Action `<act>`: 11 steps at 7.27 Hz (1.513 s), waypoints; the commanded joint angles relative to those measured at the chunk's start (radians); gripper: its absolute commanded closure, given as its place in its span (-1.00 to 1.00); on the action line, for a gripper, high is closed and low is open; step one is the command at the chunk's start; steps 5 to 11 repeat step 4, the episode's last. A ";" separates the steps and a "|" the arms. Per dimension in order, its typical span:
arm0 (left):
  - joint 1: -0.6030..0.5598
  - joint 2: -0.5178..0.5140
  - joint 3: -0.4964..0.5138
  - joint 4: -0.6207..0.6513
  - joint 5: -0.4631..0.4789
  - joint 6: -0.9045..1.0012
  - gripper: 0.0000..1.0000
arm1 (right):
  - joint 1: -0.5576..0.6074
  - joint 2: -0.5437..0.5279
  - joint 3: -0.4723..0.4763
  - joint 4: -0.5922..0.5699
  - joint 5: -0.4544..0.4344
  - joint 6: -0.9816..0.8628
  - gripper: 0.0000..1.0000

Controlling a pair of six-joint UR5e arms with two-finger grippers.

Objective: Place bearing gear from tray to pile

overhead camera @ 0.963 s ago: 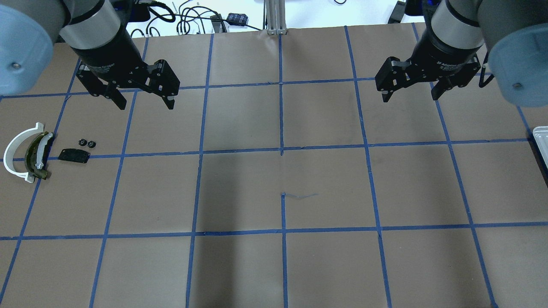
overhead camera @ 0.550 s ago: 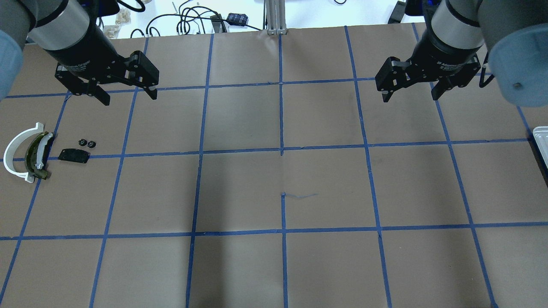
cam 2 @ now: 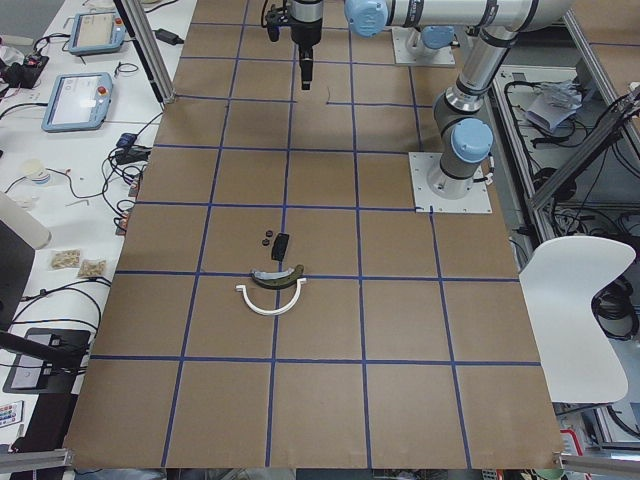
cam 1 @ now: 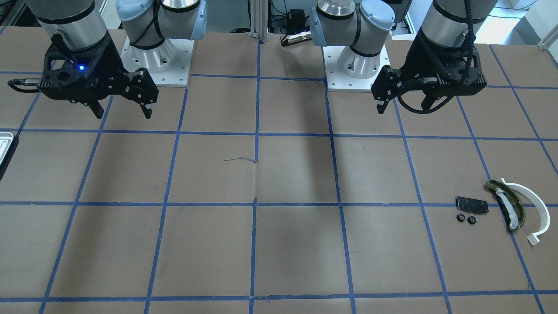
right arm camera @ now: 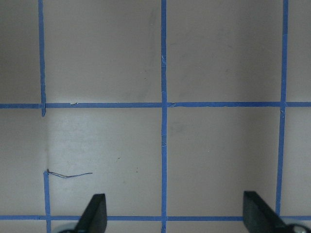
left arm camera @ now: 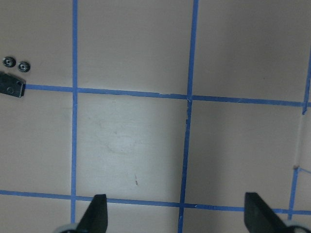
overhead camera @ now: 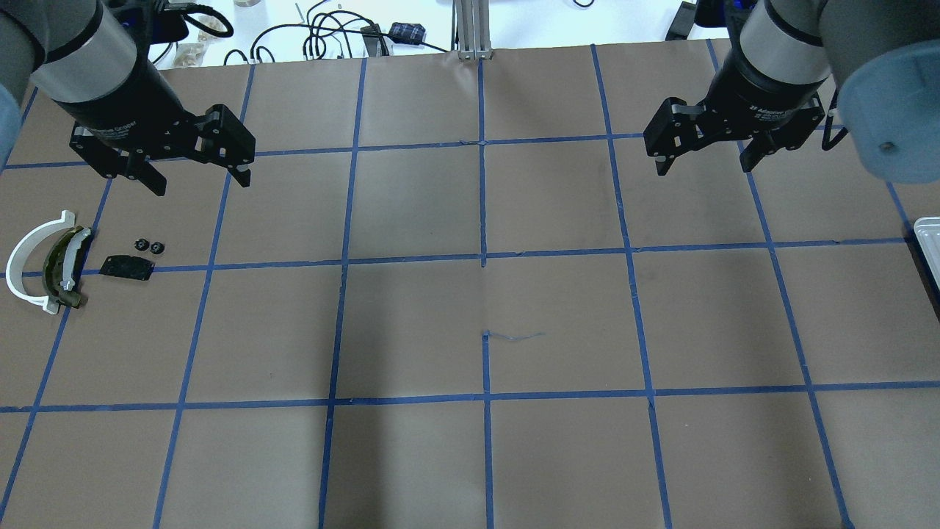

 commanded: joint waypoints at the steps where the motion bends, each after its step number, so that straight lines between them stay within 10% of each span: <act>1: 0.001 0.008 0.006 -0.007 -0.044 -0.001 -1.00 | 0.000 0.000 0.000 0.000 -0.001 -0.001 -1.00; 11: 0.001 0.014 0.003 -0.024 -0.039 0.001 -1.00 | 0.002 0.000 0.000 0.000 0.000 -0.001 -1.00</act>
